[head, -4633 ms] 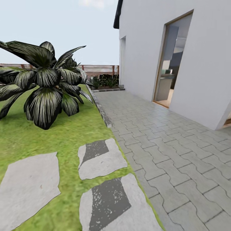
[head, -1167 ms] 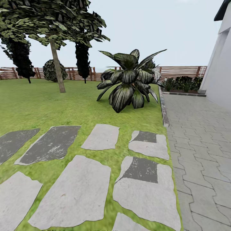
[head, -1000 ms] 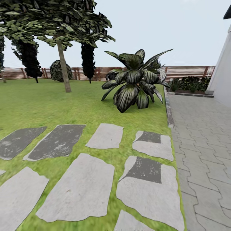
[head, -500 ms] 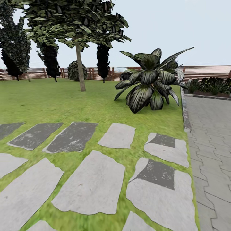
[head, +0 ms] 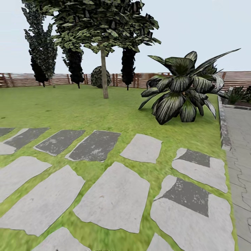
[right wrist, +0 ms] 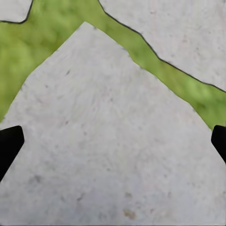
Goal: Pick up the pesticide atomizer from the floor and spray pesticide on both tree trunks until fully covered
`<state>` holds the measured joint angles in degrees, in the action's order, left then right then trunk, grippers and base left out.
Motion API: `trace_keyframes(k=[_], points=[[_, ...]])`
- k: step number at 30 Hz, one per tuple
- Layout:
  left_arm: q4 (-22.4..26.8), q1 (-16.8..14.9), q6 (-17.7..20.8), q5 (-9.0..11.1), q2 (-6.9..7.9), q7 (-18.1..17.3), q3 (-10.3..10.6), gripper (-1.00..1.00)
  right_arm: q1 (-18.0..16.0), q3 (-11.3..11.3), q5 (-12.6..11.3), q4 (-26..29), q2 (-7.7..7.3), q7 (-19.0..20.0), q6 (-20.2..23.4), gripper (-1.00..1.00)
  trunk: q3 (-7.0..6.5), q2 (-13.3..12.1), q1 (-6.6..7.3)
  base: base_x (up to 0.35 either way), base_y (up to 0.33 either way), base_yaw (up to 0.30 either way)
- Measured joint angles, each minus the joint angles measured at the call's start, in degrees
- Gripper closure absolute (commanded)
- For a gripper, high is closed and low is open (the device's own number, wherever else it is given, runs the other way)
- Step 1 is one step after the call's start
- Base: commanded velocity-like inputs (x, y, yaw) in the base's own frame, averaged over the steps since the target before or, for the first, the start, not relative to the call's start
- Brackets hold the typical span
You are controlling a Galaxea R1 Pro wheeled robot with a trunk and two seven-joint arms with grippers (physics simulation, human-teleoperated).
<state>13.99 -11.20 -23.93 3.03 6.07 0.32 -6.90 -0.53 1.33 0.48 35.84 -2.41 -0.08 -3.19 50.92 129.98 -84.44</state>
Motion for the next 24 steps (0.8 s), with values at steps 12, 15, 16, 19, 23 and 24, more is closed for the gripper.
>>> trace_keyframes(k=[12,15,16,19,23,24], points=[[-0.05,-0.02,-0.01,0.0,0.03,0.01,0.03,-1.0,0.02,0.06,0.0,0.05,-0.01,0.0,0.03,-1.0,0.0,0.0,0.0,-0.001,0.105,0.156],[0.01,-0.02,-0.06,0.04,0.06,0.03,0.01,-1.0,0.02,0.08,0.0,0.03,-0.01,0.0,0.01,-1.0,0.0,0.0,-0.02,-0.136,0.12,0.003],[0.03,-0.02,-0.06,0.05,0.07,0.02,0.01,-1.0,0.02,0.08,0.0,0.03,0.0,0.0,0.01,-1.0,0.0,0.0,-0.02,-0.202,0.184,0.001],[0.04,-0.02,-0.07,0.07,0.08,0.04,0.0,-1.0,0.02,0.07,0.0,0.02,-0.03,0.0,0.01,-1.0,0.0,0.0,-0.02,-0.225,0.204,0.0],[0.04,-0.02,-0.01,0.08,0.13,0.08,0.0,-1.0,0.02,0.08,0.0,0.04,0.0,0.0,0.02,-1.0,0.0,0.01,0.0,-0.12,0.108,0.0],[0.04,-0.02,0.01,0.07,0.14,0.08,0.02,-1.0,0.02,0.09,0.0,0.04,0.01,0.0,0.02,-1.0,0.0,0.0,-0.01,-0.019,0.017,0.0]])
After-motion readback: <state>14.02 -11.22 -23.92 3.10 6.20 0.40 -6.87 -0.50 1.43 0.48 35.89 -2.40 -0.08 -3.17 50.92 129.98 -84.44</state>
